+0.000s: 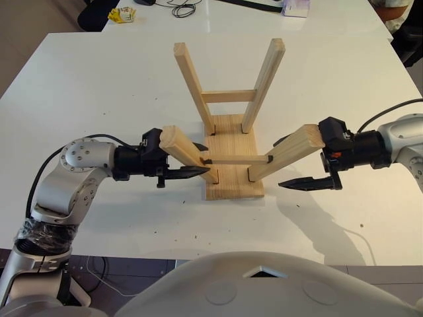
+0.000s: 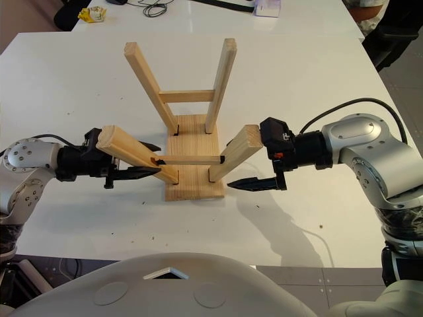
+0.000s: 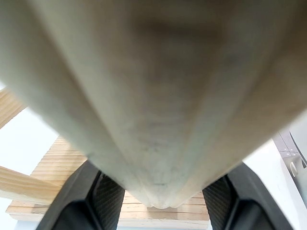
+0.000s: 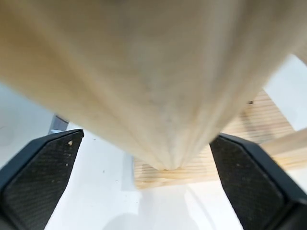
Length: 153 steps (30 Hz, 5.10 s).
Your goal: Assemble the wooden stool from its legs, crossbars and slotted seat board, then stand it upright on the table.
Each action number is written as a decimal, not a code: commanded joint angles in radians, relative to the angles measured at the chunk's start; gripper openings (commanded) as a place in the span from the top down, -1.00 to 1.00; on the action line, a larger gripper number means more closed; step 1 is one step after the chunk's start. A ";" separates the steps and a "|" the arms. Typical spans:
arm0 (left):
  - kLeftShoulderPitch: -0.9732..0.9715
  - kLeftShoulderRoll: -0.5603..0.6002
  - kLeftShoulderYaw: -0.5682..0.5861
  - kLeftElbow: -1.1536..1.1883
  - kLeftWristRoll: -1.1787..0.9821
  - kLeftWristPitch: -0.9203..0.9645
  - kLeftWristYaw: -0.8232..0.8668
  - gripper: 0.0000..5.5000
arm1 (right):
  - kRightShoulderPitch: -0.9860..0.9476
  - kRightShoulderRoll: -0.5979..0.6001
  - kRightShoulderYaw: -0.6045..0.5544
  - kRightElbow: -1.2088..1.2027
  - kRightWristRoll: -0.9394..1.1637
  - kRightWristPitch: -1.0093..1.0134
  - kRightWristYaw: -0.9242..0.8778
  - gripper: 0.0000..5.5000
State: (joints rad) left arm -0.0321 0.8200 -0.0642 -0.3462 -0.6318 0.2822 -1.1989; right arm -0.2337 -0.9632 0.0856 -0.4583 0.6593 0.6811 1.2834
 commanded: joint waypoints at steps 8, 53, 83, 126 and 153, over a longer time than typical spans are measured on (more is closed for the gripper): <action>0.055 0.059 -0.058 0.027 0.098 0.017 -0.022 0.25 | -0.052 0.044 0.076 0.056 -0.096 -0.065 -0.033 -0.52; 0.056 0.086 -0.083 0.056 0.091 -0.021 -0.056 0.25 | 0.054 0.091 -0.011 0.091 -0.025 -0.069 -0.051 0.22; 0.116 0.042 -0.102 0.049 0.080 -0.046 0.016 0.25 | 0.089 0.143 -0.042 0.084 0.010 -0.081 -0.083 0.22; 0.016 0.032 -0.145 0.161 0.183 -0.067 0.050 0.25 | 0.090 0.210 -0.018 0.077 0.009 -0.121 -0.093 0.22; -0.115 0.018 -0.230 0.186 0.115 0.127 0.014 0.25 | 0.075 0.246 -0.005 0.053 0.013 -0.119 -0.095 0.22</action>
State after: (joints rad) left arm -0.1644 0.8231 -0.1635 -0.1933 -0.6409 0.2586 -1.1976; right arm -0.1318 -0.7672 0.0331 -0.3548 0.6246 0.5586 1.1680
